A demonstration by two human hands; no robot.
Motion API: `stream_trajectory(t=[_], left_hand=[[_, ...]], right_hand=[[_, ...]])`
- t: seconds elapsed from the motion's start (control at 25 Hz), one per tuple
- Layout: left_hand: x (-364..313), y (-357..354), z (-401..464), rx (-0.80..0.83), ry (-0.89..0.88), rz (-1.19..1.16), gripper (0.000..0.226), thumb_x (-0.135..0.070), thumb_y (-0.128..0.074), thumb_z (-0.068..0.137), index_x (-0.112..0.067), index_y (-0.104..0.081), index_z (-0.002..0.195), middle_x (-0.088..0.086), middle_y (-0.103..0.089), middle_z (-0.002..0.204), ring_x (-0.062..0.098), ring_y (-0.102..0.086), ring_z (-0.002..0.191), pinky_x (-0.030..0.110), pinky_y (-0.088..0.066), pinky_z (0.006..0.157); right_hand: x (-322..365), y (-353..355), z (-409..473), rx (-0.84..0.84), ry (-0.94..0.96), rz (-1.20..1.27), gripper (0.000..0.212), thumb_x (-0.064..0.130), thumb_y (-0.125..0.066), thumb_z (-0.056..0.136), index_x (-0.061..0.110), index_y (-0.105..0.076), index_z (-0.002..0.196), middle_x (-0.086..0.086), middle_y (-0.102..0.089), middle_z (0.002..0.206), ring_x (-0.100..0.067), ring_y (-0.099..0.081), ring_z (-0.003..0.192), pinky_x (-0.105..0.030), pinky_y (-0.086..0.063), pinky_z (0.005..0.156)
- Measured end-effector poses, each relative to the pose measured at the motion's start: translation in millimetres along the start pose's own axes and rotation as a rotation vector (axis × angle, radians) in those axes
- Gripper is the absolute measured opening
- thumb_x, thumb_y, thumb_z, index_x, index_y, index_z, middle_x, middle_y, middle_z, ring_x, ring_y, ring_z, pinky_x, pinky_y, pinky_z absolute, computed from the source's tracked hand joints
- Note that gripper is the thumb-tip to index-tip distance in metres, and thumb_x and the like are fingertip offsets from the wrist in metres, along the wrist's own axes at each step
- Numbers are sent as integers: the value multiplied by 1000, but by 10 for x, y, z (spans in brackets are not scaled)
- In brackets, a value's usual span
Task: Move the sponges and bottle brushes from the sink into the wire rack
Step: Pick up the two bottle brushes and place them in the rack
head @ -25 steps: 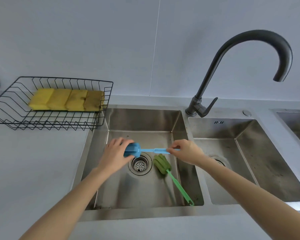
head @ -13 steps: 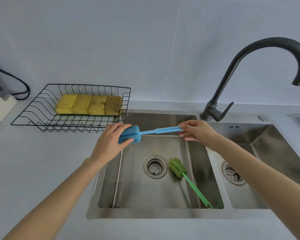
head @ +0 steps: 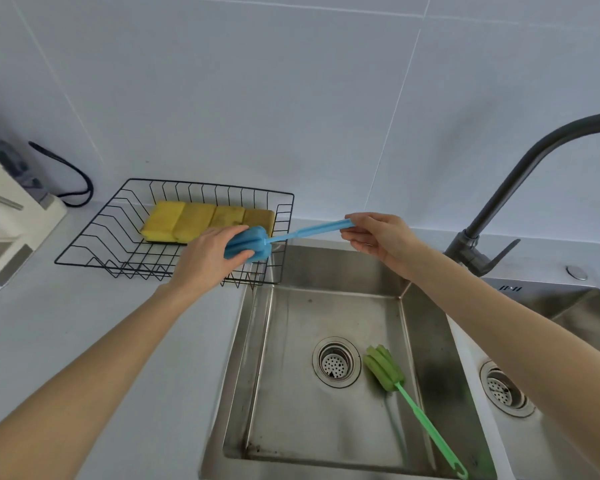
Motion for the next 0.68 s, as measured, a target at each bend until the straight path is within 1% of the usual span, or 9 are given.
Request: stream_trajectory(t=[0.08,0.2,0.32,0.48,0.6,0.68], left_hand=[[91,-21,152,12,33,6,48,-32,-58,85,-17,-49,129,7,-62,121,25,-53,112,38,-47,85],[223,-128,318,37,62,16,46,-31,-59,85,-15,-49,127,7,-62,120,26,-54,111,40,-47,87],[350,-295,439,98,93,51,45,-31,-58,85,-13,-50,126,8,-62,120,26,-56,108,41,-47,88],[509,-496,577,158,120,29,47,-30,-59,85,-10,-49,126,9,-61,119,25,-55,108,36,-45,86],[616,-615,639,224,135,33,49,-29,-59,85,-10,-47,129,10,-58,123,25,-52,112,38,-45,89],[643,-662,669,248,149,53,49,-29,-58,85,-10,-46,129,9,-56,126,25,-50,114,39,-45,90]], right_hand=[[52,-104,132,-21,-17,-11,14,11,-51,94,8,-61,102,-4,-67,78,-3,-69,60,-11,-56,56],[81,-227,329,-51,-51,-30,15,11,-48,94,9,-61,101,-4,-65,79,-8,-65,71,-11,-55,56],[42,-314,547,-58,-80,-59,16,11,-46,95,11,-61,100,-3,-65,78,-8,-65,71,-12,-54,58],[-26,-373,813,-68,-116,-98,17,12,-45,95,11,-61,99,-2,-65,77,-8,-65,70,-13,-55,59],[-122,-386,936,-73,-150,-128,17,12,-44,96,13,-61,92,-2,-64,77,-8,-64,69,-14,-54,58],[-189,-394,995,-74,-170,-134,16,12,-44,96,11,-59,95,-3,-62,76,-9,-63,68,-15,-54,59]])
Point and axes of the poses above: each hand's wrist, its own z-axis towards the middle knuckle, its own y-axis out of the back of the hand, x = y × z, the point moved 3 cm from there along z, towards the middle knuckle
